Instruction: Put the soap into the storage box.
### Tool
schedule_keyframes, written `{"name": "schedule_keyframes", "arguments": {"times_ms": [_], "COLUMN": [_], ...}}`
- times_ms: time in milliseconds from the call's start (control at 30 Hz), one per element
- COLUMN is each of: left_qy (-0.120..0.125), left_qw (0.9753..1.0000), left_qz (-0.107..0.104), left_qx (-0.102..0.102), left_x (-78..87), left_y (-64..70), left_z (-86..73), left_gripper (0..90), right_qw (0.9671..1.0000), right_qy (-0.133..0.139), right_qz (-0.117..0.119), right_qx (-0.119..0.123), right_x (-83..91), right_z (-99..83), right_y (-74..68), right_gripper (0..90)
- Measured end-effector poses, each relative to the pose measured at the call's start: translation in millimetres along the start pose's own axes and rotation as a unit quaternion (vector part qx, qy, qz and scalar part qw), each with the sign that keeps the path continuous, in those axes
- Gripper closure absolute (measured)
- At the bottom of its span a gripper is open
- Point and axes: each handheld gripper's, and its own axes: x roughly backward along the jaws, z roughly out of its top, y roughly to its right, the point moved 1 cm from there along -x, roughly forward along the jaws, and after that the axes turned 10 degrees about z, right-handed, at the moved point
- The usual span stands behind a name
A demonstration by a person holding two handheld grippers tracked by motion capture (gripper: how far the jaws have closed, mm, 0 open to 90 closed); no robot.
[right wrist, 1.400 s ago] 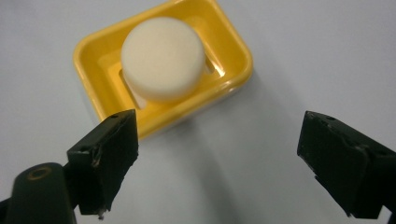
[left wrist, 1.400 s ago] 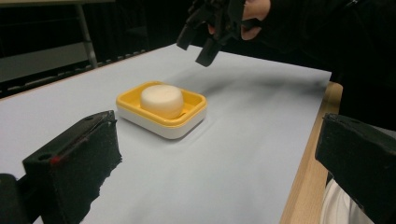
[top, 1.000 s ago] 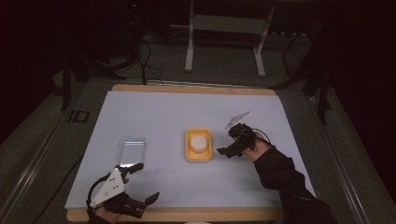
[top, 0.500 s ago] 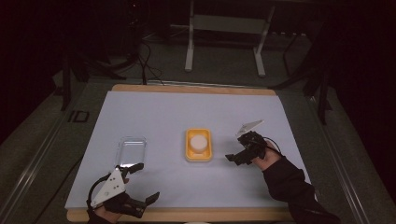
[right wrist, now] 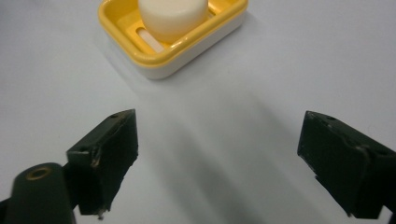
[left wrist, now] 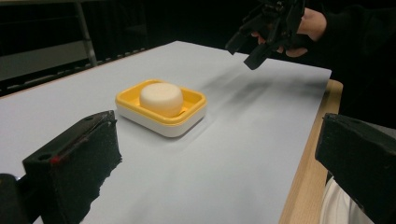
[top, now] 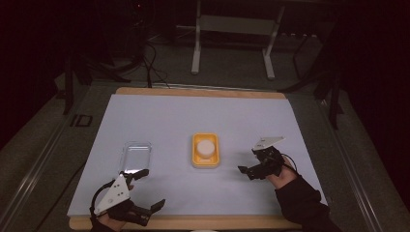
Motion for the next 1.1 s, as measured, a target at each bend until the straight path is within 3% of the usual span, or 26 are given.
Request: {"name": "schedule_keyframes", "arguments": {"times_ms": [267, 433, 1100], "left_qy": [-0.001, -0.001, -0.003], "left_qw": [1.0, 1.0, 1.0], "left_qz": [-0.001, -0.002, -0.004], "left_qx": [-0.004, -0.004, -0.006], "left_x": [0.6, 0.7, 0.9], "left_y": [0.9, 1.2, 3.0], "left_z": [0.3, 0.4, 0.5], "left_gripper": [0.1, 0.1, 0.1], "right_qw": [0.9992, 0.9975, 0.997], "right_qy": [0.03, 0.064, 0.053], "right_qz": [-0.025, -0.024, -0.056], "right_qx": [0.005, -0.019, -0.005], "right_x": [5.6, 17.2, 29.4], "right_z": [-15.5, -28.3, -49.0], "right_y": [1.6, 1.8, -14.5], "right_gripper": [12.4, 12.5, 12.4]}}
